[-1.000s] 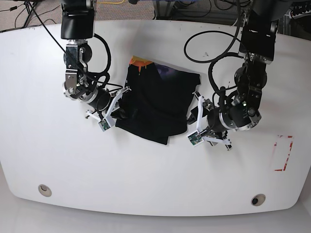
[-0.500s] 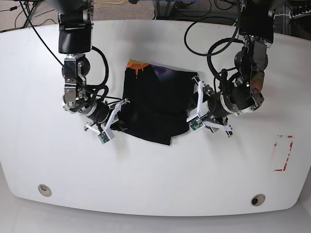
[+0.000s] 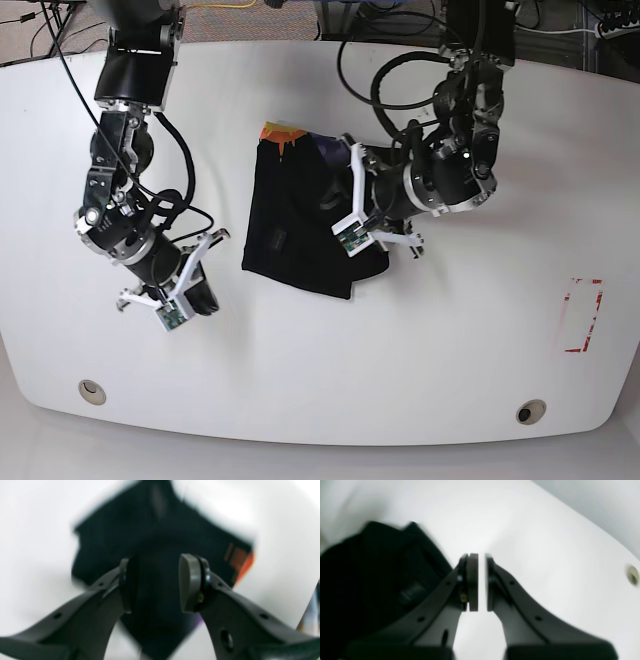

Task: Layout the t-shirt on the table in an organized manner, then fold the t-shirt properly
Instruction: 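Carry the folded shirt with the left gripper onto the red-marked spot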

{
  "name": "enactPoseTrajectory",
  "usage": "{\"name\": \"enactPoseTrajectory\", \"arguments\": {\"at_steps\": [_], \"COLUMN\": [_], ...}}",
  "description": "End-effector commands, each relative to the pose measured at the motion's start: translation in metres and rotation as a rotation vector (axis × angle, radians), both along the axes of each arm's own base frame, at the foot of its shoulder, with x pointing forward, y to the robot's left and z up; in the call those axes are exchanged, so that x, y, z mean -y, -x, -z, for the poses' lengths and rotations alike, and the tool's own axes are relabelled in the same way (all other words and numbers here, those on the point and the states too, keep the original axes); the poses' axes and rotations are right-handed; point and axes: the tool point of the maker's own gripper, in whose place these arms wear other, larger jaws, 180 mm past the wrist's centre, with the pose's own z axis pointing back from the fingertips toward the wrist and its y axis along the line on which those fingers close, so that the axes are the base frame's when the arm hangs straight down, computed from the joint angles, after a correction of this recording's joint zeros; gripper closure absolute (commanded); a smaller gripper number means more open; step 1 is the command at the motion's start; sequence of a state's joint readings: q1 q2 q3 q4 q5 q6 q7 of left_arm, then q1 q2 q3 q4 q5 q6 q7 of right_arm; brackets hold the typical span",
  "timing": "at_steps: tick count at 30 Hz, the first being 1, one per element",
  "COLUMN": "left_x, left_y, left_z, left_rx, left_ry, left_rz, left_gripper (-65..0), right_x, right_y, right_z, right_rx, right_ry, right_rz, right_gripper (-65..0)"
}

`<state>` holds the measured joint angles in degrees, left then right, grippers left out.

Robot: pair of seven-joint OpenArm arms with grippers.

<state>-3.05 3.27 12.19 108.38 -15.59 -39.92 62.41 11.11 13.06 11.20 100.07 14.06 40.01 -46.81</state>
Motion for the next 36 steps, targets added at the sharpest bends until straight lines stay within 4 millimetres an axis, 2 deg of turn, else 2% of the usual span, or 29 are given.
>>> {"name": "enactPoseTrajectory", "arguments": {"at_steps": [1,5,8,12,16,19,26,31,34,36], "left_x": [0.022,0.046,0.049,0.058,0.059,0.056,0.055,0.029,-0.003,-0.035], "left_y": [-0.006,-0.012,-0.013,-0.011,-0.018,-0.02,-0.001,0.005,0.006,0.006], "left_z": [-0.021,-0.024,-0.001,0.029,0.05,0.075,0.131,0.152,0.161,0.164], "left_rx": [0.065,0.08,0.037,-0.03,-0.104,-0.171,-0.319,-0.351,-0.345,-0.339], "left_ry": [0.048,0.054,0.015,0.038,0.122,0.148,0.116,0.051,-0.023,-0.105], "left_rz": [0.02,0.049,0.058,0.068,-0.055,-0.149,-0.18,-0.195,-0.197,-0.195], "left_gripper": [-24.2,-24.2,-24.2,-24.0,-24.0,-24.0,-24.0,-24.0,-24.0,-24.0], "right_x": [0.009,0.024,0.035,0.039,0.045,0.053,0.053,0.051,0.052,0.052], "right_y": [0.003,0.011,0.019,0.027,0.033,0.038,0.039,0.04,0.039,0.039], "right_z": [-0.015,-0.015,-0.017,-0.018,-0.017,-0.014,-0.014,-0.02,-0.021,-0.021], "right_rx": [0.047,0.052,0.059,0.064,0.062,0.053,0.055,0.073,0.077,0.077], "right_ry": [0.002,0.01,0.031,0.039,0.042,0.039,0.038,0.03,0.029,0.029], "right_rz": [0.02,0.058,0.079,0.092,0.11,0.136,0.14,0.146,0.149,0.149], "right_gripper": [-4.3,-4.3,-4.3,-4.3,-4.3,-4.3,-4.3,-4.3,-4.3,-4.3]}}
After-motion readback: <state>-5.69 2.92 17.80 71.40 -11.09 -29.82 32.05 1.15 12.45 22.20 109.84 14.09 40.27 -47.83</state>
